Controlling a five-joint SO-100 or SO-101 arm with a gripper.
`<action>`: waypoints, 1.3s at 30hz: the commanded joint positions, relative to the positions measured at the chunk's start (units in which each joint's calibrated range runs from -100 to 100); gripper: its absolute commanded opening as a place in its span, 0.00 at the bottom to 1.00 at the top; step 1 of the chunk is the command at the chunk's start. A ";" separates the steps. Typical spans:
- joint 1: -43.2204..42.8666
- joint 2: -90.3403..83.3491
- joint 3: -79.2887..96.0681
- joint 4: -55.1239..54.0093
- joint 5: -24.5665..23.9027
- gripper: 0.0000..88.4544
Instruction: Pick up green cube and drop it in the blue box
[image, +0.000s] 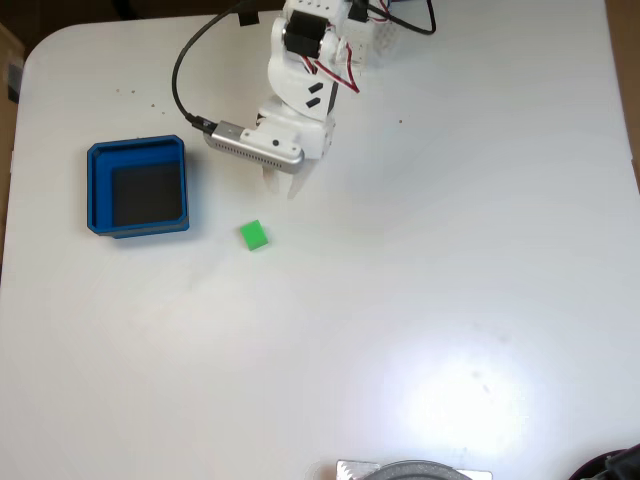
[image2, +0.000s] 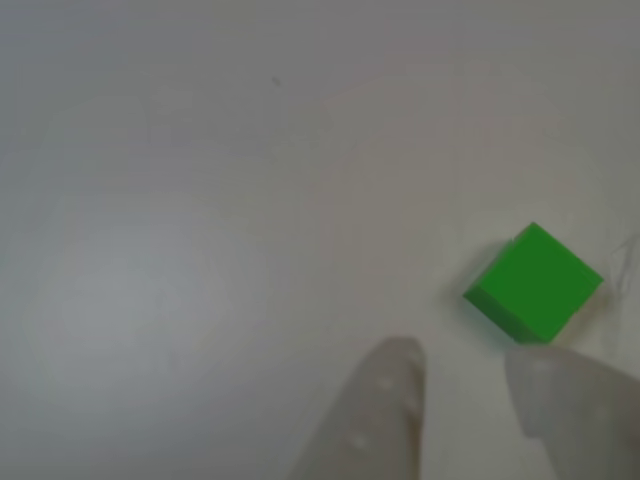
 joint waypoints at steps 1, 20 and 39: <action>1.62 3.76 -7.29 1.02 -0.20 0.03; 5.59 20.06 -20.03 0.77 -7.77 0.03; 6.35 20.31 -19.76 0.85 -12.06 0.03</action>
